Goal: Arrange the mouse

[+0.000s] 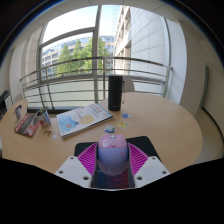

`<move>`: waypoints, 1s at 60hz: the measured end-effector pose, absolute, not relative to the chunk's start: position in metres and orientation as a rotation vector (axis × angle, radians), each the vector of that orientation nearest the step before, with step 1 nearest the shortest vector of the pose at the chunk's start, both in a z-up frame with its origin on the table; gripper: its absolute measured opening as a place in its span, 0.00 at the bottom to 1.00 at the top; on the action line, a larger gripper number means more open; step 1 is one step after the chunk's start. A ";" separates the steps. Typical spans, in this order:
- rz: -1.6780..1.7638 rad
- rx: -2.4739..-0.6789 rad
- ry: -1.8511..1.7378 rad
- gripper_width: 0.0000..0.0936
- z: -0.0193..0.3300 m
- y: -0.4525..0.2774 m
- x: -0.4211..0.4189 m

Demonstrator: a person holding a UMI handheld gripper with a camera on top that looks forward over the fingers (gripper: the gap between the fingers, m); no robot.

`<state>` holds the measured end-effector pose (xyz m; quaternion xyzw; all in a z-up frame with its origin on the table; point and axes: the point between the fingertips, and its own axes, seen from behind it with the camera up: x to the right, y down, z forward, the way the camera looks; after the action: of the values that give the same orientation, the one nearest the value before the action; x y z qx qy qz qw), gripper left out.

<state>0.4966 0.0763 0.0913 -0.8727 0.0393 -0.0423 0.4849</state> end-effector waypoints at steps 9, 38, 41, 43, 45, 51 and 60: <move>-0.112 -2.212 0.133 0.52 0.026 0.076 0.526; -0.111 -2.199 0.109 0.90 0.079 0.016 0.513; -0.125 -2.177 0.112 0.90 0.098 -0.002 0.508; -0.135 -2.161 0.113 0.90 0.112 -0.015 0.504; -0.148 -2.147 0.113 0.90 0.123 -0.028 0.501; -0.174 -2.120 0.125 0.90 0.153 -0.070 0.493; -0.192 -2.103 0.137 0.90 0.181 -0.126 0.476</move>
<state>0.4760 -0.1257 0.1806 -0.8660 0.0564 -0.0791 0.4906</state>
